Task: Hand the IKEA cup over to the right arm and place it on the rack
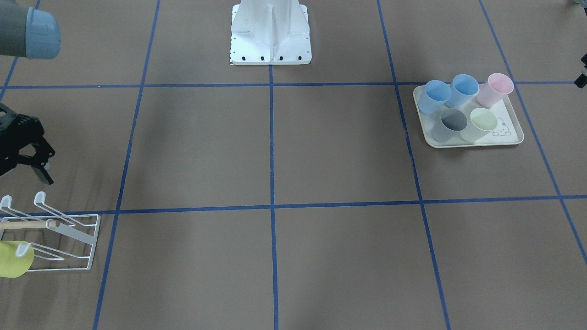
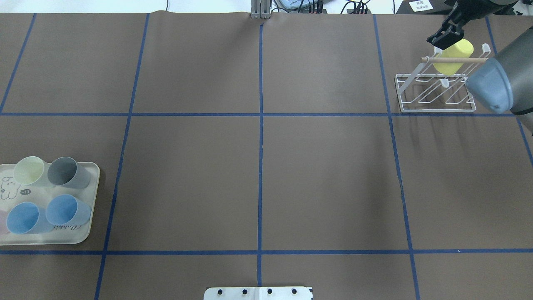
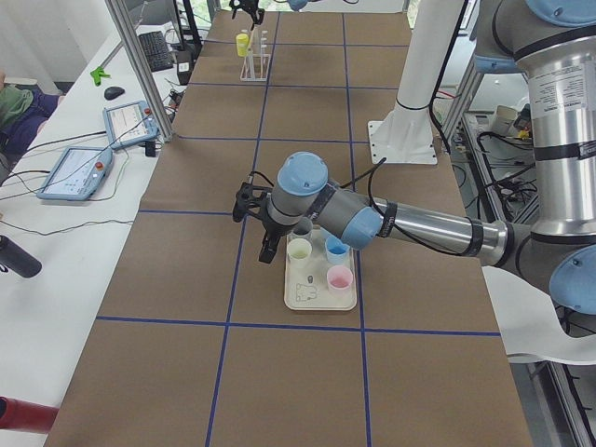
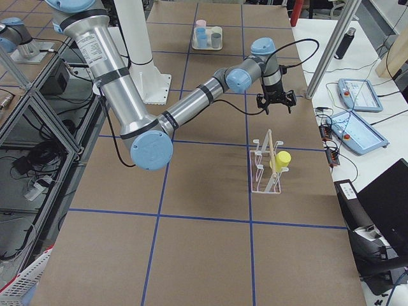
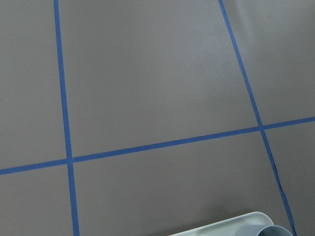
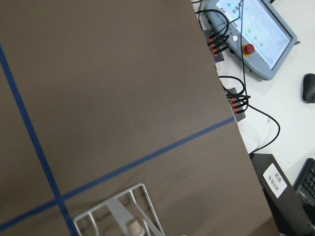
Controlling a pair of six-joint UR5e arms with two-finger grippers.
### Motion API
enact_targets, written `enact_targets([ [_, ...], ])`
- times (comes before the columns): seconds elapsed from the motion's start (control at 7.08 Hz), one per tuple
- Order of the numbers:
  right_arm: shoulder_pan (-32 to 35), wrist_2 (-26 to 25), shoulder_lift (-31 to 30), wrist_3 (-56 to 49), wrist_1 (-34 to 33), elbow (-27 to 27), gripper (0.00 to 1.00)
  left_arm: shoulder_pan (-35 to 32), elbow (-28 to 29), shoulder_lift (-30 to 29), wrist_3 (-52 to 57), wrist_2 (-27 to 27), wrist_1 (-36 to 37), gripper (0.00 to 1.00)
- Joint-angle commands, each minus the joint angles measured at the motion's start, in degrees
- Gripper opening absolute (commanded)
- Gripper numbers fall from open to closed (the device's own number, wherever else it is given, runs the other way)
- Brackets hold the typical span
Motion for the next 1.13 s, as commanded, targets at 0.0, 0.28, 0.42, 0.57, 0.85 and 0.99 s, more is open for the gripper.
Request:
enact_targets([
  [0.0,-1.6,5.1,-0.8,25.4,0.1,7.4,0.99,5.2,-0.2,1.7,-4.1,2.6,-1.3,1.0],
  [0.28,-7.0,5.0,-0.7,31.6,-4.4,7.9,0.99,12.7,-0.2,1.7,-11.0,6.8,-1.3,1.0],
  [0.42,-7.8,5.0,-0.4,31.7,-7.3,8.1,0.99,16.9,-0.1,1.7,-15.0,9.1,-1.9,1.0],
  [0.57,-8.0,5.0,-0.3,31.7,-7.4,8.1,0.99,20.4,0.4,1.7,-18.6,11.8,-4.3,1.0],
  [0.85,-8.1,5.1,-0.2,31.7,-7.2,8.2,0.99,25.5,2.0,0.9,-23.0,15.8,-5.7,1.0],
  [0.99,-8.1,5.0,-0.2,31.7,-7.2,8.1,0.99,26.2,5.1,-0.9,-23.0,16.3,-7.3,1.0],
])
